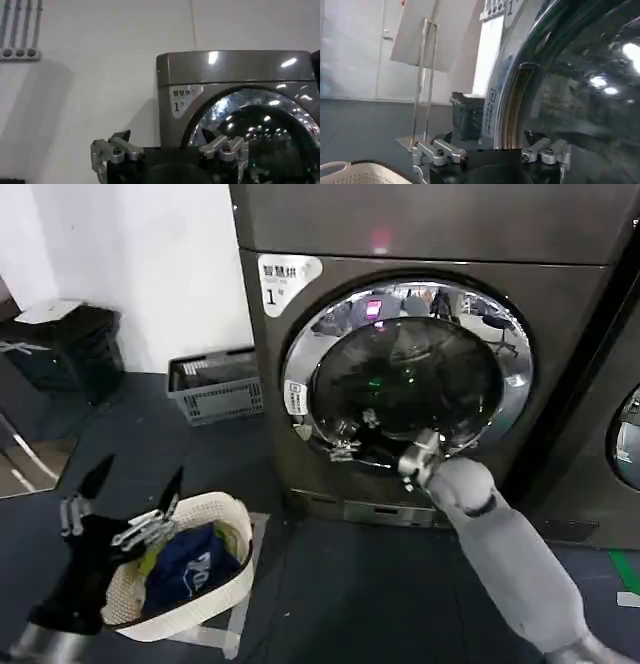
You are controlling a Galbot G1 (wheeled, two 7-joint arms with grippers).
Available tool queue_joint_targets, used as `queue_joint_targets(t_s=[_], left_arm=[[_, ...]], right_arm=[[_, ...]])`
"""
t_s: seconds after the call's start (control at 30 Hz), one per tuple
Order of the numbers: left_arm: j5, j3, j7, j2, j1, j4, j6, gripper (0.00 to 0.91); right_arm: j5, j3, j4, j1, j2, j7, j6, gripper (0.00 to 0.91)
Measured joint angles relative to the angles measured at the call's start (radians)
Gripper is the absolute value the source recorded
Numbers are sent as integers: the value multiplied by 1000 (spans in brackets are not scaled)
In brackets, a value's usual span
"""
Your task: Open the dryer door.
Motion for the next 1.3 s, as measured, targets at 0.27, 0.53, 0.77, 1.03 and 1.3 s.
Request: queue_joint_targets(t_s=[0.27,0.53,0.77,1.03,1.3], left_arm=[[6,4,8,-5,10,0,-5,907],[11,21,12,-8,14,1,-14,907],[14,32,25,-7,13,1,-18,907],[10,29,45,0,-4,1,-18,907],[-96,-8,120,41,-56,22,19,907]], right_arm=[[-8,-27,-68,38,51,0,5,907],[38,-35,-106,63,64,-33,3,907],[69,-44,-110,74,60,-85,3,907],[159,-47,-67,44,12,-215,-25,907],[178,-29,29,-3,-65,-416,-37,907]])
